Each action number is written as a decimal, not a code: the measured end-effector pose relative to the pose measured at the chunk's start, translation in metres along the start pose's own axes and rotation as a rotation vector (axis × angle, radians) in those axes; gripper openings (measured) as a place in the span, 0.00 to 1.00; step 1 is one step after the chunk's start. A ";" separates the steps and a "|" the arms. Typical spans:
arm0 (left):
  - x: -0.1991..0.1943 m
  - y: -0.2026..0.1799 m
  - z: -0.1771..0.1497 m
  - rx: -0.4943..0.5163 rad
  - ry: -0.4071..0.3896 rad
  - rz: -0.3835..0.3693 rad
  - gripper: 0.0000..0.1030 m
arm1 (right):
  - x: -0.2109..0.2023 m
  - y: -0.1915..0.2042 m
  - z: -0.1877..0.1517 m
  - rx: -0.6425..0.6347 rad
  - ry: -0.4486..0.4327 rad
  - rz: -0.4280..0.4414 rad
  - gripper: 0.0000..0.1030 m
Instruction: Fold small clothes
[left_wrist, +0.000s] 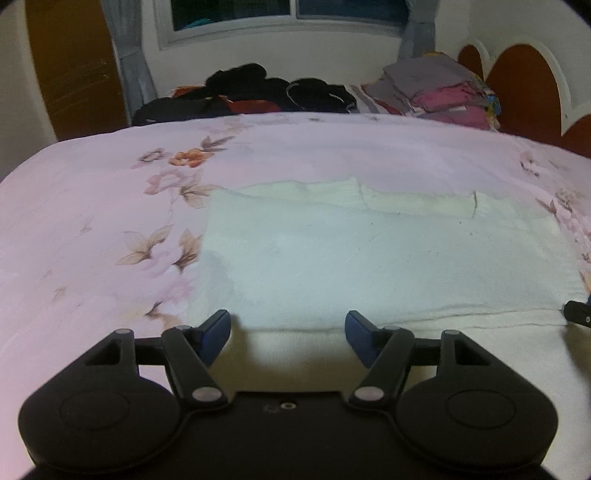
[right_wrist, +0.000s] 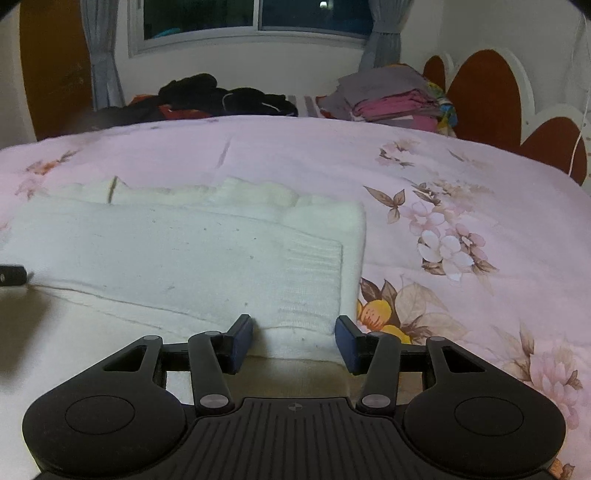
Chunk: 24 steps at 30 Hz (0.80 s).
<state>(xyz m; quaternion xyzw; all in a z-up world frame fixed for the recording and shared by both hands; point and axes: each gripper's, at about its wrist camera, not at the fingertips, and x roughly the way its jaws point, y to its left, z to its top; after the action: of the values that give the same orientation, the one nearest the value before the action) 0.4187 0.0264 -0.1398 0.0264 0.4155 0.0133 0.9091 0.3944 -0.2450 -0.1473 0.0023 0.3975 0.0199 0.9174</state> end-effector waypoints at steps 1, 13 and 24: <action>-0.006 0.000 -0.002 -0.002 -0.005 0.009 0.66 | -0.005 -0.001 -0.001 0.004 -0.004 0.024 0.47; -0.066 -0.011 -0.033 0.025 -0.021 -0.019 0.67 | -0.069 0.021 -0.040 -0.029 -0.027 0.168 0.47; -0.112 0.009 -0.091 0.066 -0.015 -0.116 0.71 | -0.144 0.055 -0.104 -0.028 -0.018 0.113 0.47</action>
<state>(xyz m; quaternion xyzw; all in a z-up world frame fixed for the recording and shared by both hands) 0.2763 0.0333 -0.1139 0.0324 0.4095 -0.0534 0.9102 0.2182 -0.1970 -0.1120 0.0119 0.3881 0.0773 0.9183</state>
